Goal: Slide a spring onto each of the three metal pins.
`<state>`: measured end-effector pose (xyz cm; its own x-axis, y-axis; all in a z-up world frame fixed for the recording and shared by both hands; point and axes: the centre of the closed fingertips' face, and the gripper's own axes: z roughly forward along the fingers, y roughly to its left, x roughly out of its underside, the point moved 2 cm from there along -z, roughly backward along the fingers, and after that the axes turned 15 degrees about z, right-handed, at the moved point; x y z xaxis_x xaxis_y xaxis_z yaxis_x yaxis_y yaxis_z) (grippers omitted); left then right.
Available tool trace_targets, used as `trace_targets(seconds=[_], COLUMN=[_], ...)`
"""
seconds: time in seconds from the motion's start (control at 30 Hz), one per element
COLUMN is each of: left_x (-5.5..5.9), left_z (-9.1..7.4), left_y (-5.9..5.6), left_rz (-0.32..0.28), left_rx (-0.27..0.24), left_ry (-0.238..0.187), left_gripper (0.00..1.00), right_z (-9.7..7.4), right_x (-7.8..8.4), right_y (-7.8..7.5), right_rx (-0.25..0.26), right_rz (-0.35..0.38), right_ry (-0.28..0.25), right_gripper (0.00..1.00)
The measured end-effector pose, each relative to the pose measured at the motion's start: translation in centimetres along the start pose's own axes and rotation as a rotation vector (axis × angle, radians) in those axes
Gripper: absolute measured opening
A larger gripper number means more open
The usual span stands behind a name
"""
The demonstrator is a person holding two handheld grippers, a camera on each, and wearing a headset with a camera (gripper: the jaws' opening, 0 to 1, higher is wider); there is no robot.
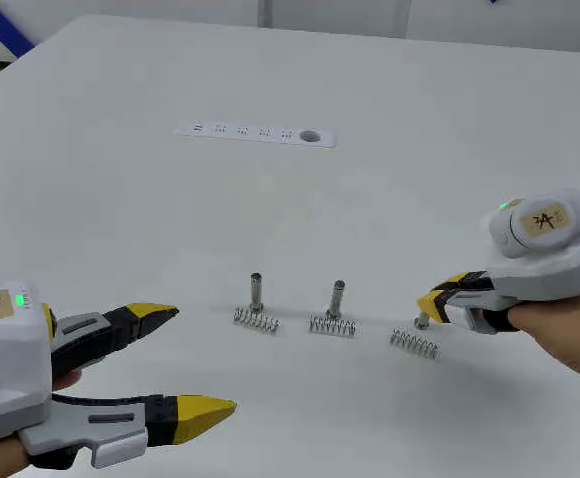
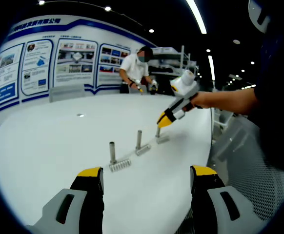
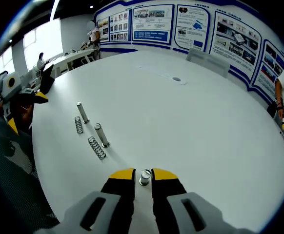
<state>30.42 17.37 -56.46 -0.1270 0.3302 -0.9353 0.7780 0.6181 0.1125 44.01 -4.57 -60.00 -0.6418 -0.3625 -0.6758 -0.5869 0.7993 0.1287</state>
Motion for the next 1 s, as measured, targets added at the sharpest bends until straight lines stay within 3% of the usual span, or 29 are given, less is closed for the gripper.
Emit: trace_targets(seconds=[0.27, 0.53, 0.77, 1.0], left_x=[0.1, 0.2, 0.2, 0.2], left_z=[0.1, 0.3, 0.5, 0.4], left_y=[-0.1, -0.2, -0.3, -0.4], left_rz=[-0.002, -0.002, -0.003, -0.006], left_rx=[0.005, 0.012, 0.018, 0.019], left_ry=[0.001, 0.002, 0.0, -0.001], left_gripper=[0.74, 0.73, 0.73, 0.73], right_z=[-0.8, -1.4, -1.3, 0.1], right_x=[0.3, 2.0, 3.1, 3.0], right_y=[-0.1, -0.5, 1.2, 3.2], right_rx=[0.0, 0.002, -0.039, -0.082], right_rz=[0.002, 0.017, -0.012, -0.125], right_ry=[-0.015, 0.002, 0.035, 0.078], right_gripper=[0.15, 0.16, 0.16, 0.16])
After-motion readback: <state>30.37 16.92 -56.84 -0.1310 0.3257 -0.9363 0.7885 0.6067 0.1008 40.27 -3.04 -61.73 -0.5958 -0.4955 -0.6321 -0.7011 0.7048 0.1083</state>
